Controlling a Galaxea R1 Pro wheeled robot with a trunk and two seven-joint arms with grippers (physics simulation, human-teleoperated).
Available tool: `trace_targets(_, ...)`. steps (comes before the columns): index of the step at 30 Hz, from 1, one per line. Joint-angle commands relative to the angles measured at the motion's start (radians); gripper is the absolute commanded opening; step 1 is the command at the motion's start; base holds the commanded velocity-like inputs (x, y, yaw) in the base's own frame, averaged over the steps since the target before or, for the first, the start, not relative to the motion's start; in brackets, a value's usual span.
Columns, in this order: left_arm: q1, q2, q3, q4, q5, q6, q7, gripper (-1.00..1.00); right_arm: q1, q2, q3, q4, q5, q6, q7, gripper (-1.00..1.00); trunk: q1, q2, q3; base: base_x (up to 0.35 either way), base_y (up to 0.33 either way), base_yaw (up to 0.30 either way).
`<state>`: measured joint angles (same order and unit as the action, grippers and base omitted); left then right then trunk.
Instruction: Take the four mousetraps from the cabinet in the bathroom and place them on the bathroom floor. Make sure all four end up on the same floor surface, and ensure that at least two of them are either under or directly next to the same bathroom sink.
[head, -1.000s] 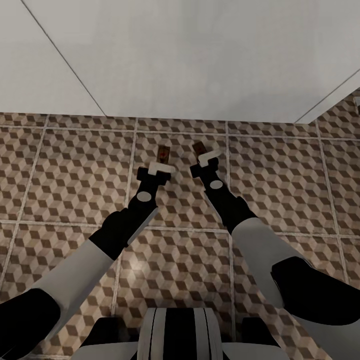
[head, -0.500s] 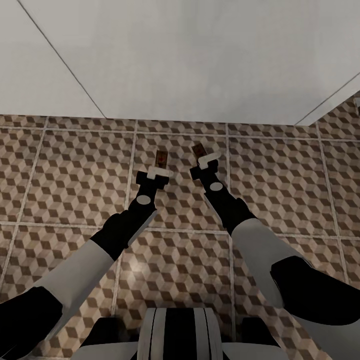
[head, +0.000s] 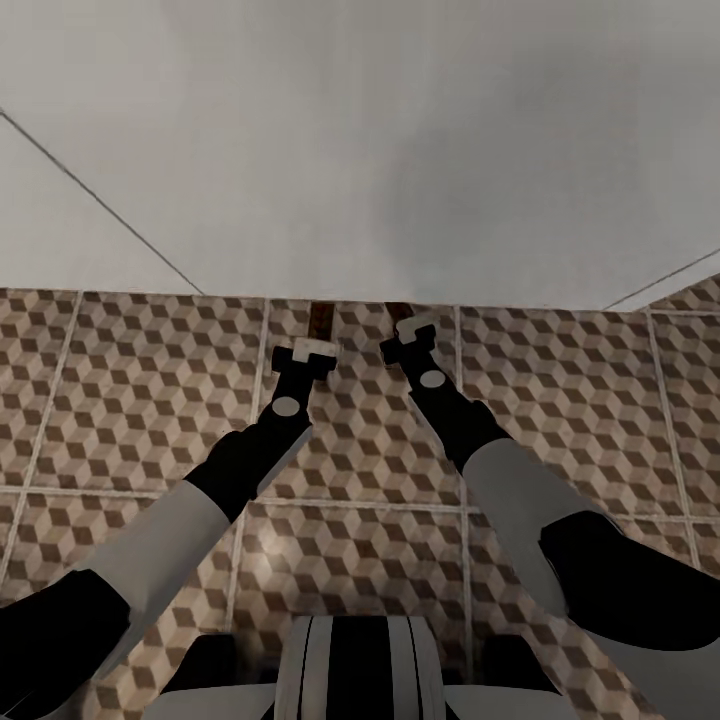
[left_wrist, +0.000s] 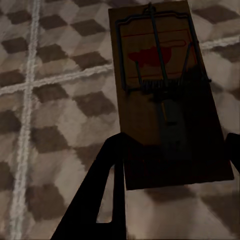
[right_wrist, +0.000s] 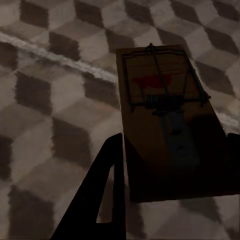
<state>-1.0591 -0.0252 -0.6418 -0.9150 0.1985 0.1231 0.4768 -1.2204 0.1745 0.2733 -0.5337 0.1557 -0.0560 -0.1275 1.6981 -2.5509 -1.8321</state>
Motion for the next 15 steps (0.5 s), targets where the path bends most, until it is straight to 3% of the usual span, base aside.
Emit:
trace_targets(1, -0.001, 0.001, -0.004, -0.001, 0.004, 0.005, 0.008, -1.0, -0.001, 0.0, 0.003, 0.002, 0.007, -0.001, -0.008, -1.0, 0.0, 0.0, -0.001, 0.313, 0.0, 0.0)
trace_targets(7, -0.001, 0.002, -0.005, -0.001, 0.004, 0.003, 0.009, -1.0, -0.001, 0.0, 0.003, 0.018, 0.007, -0.004, -0.008, -1.0, 0.0, 0.0, -0.001, 0.243, 0.0, 0.0)
trace_targets(15, 0.0, 0.003, -0.006, 0.022, 0.004, 0.002, 0.011, -1.0, -0.001, 0.0, 0.003, 0.074, 0.007, -0.042, -0.008, -1.0, 0.0, 0.0, -0.001, 0.03, 0.0, 0.0)
